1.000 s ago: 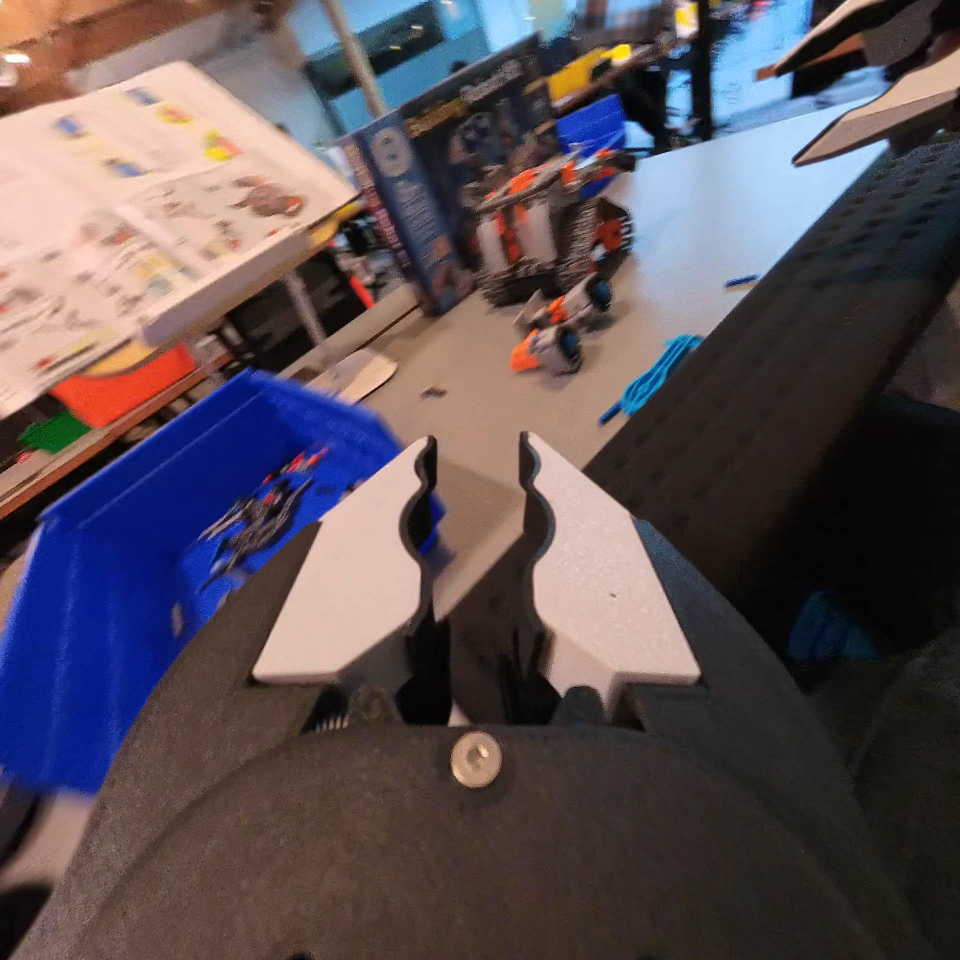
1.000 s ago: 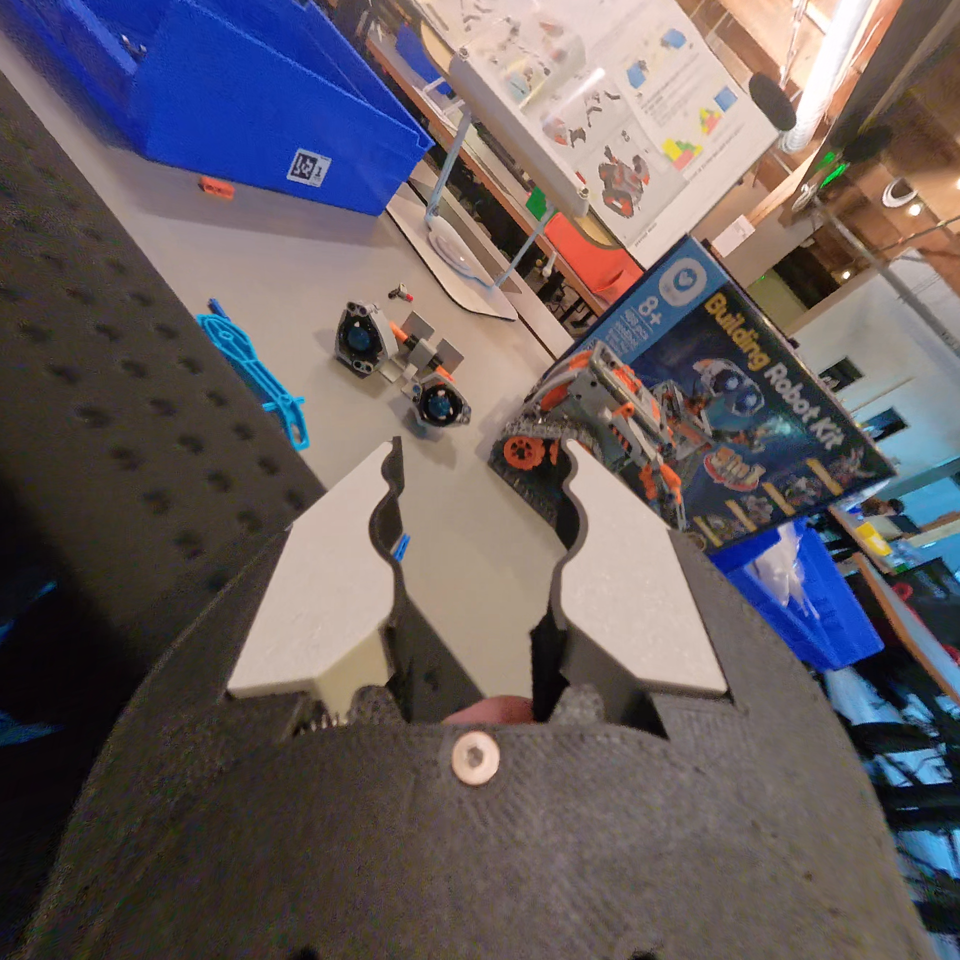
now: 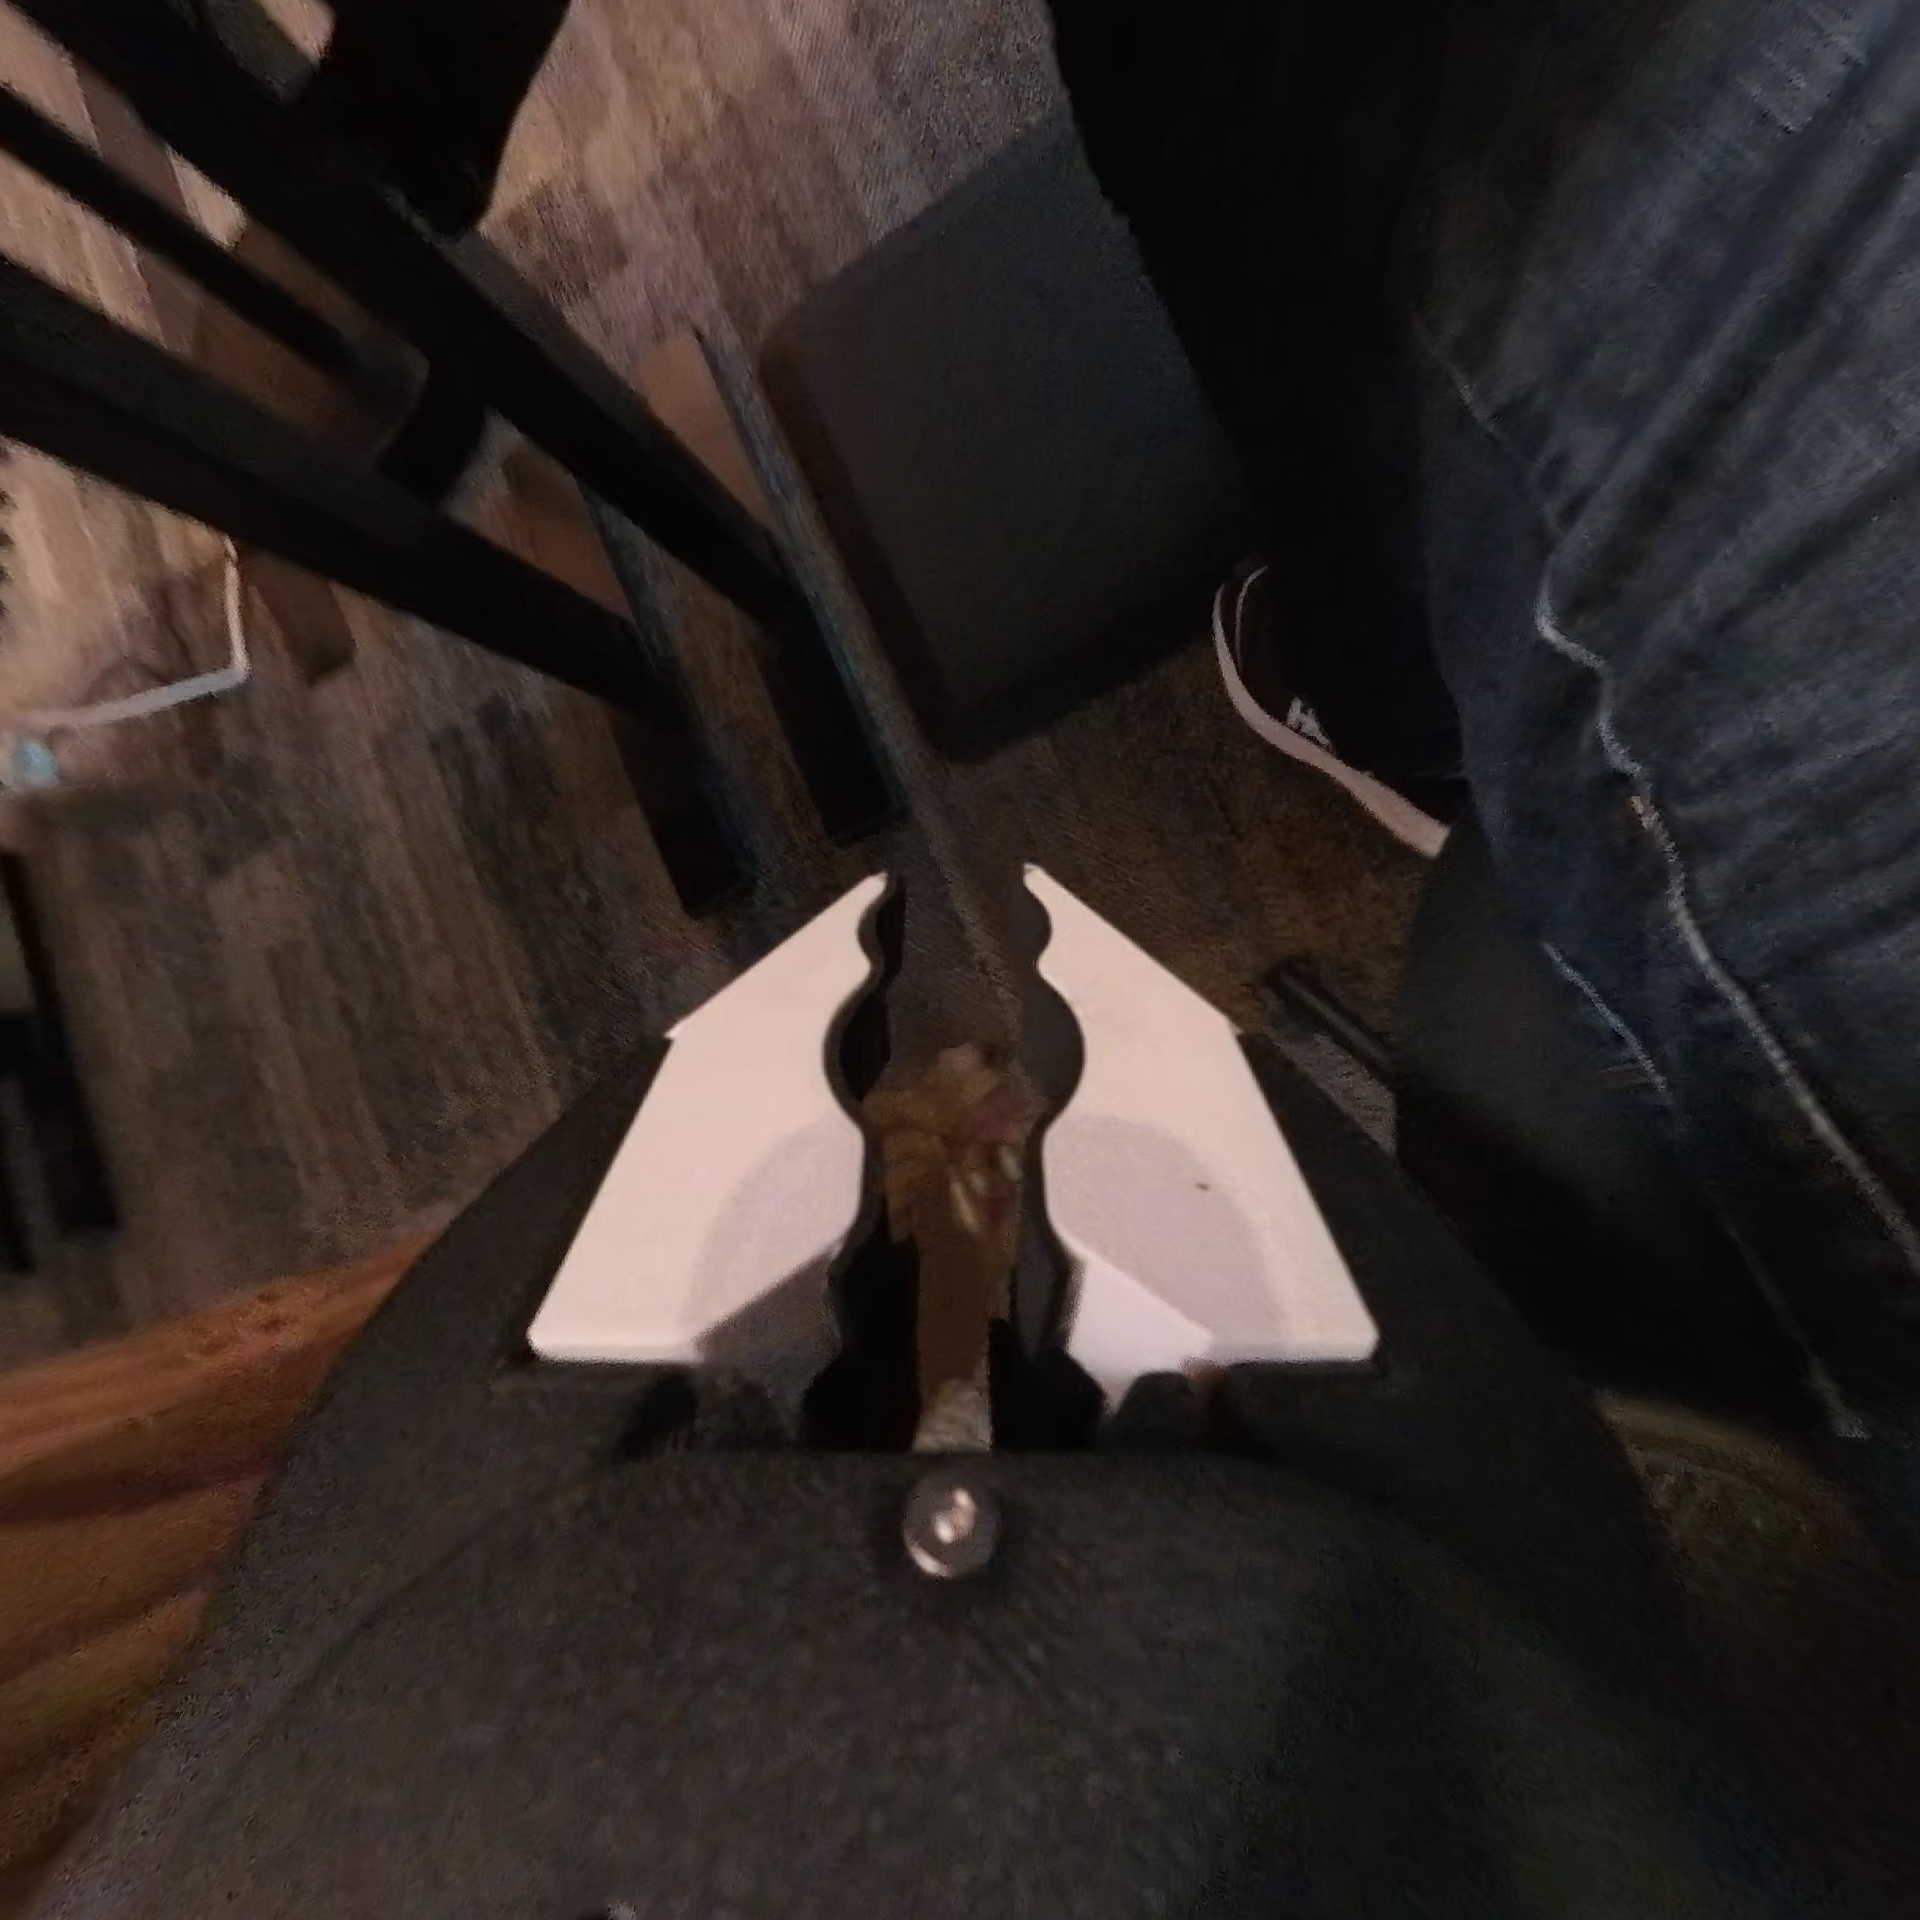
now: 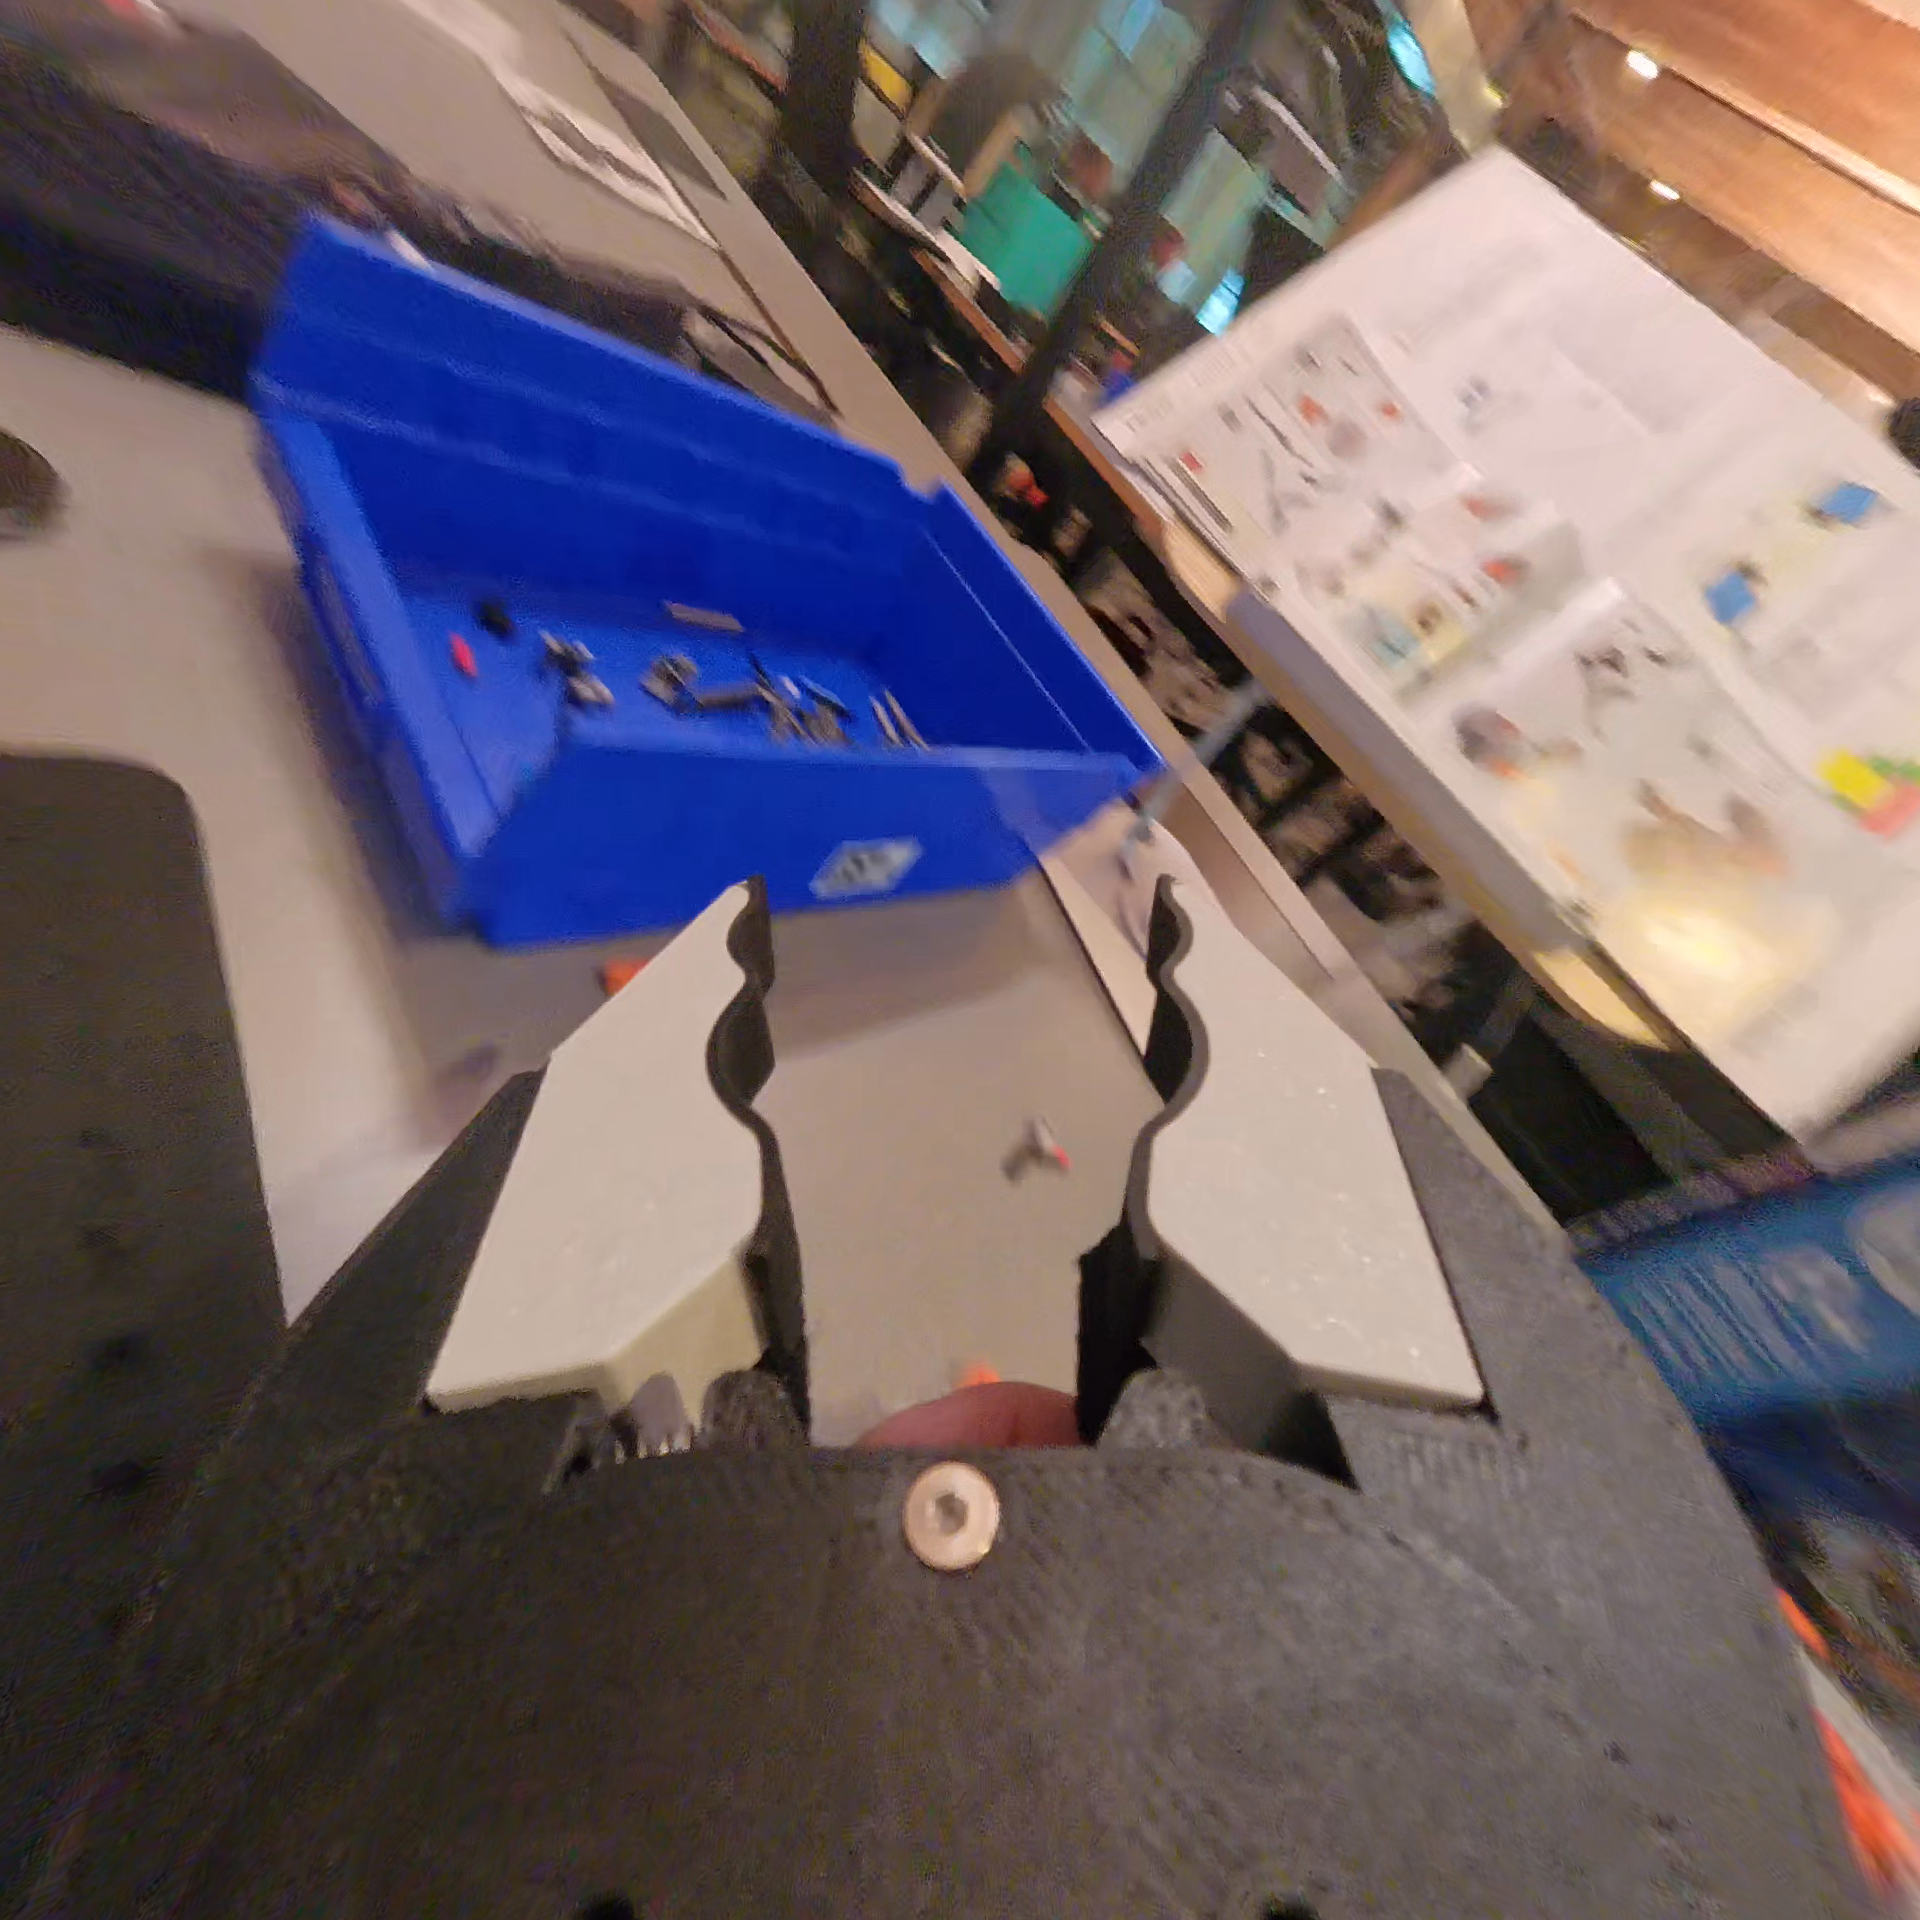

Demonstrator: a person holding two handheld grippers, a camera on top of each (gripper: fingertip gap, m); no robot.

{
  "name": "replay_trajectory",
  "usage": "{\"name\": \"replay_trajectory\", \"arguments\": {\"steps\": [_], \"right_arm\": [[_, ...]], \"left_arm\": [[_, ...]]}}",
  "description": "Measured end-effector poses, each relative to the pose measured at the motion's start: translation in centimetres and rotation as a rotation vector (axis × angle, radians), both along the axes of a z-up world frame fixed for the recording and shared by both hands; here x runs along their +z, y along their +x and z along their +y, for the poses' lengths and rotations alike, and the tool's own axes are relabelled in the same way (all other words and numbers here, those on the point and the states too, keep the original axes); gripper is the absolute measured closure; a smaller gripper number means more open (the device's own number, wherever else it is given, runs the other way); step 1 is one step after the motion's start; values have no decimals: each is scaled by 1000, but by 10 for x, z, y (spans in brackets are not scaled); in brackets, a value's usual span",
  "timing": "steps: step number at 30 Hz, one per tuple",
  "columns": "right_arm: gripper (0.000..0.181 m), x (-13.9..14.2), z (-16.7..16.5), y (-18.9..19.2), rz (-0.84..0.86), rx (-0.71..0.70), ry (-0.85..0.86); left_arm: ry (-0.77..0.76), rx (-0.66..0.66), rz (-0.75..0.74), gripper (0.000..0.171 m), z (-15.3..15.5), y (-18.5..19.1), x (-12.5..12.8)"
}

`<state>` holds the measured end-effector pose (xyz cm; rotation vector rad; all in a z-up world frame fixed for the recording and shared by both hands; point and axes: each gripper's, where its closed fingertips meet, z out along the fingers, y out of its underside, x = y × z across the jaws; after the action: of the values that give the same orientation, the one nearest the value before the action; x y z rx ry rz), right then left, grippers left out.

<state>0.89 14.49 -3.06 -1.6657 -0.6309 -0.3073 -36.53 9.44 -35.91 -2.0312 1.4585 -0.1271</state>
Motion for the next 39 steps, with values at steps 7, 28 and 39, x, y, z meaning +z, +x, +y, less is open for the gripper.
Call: {"name": "replay_trajectory", "arguments": {"steps": [7, 28, 39], "right_arm": [[126, -42, 33, -44, 21, 225, -22], [126, -17, 16, -37, 620, 398, -42], [123, 1, 7, -34, 387, 323, 50]], "left_arm": [[-174, 77, 43, 138, -6, 9, -31], [-373, 2, 185, 171, -22, 9, -70], [-197, 14, 111, 171, -6, 11, -46]]}}
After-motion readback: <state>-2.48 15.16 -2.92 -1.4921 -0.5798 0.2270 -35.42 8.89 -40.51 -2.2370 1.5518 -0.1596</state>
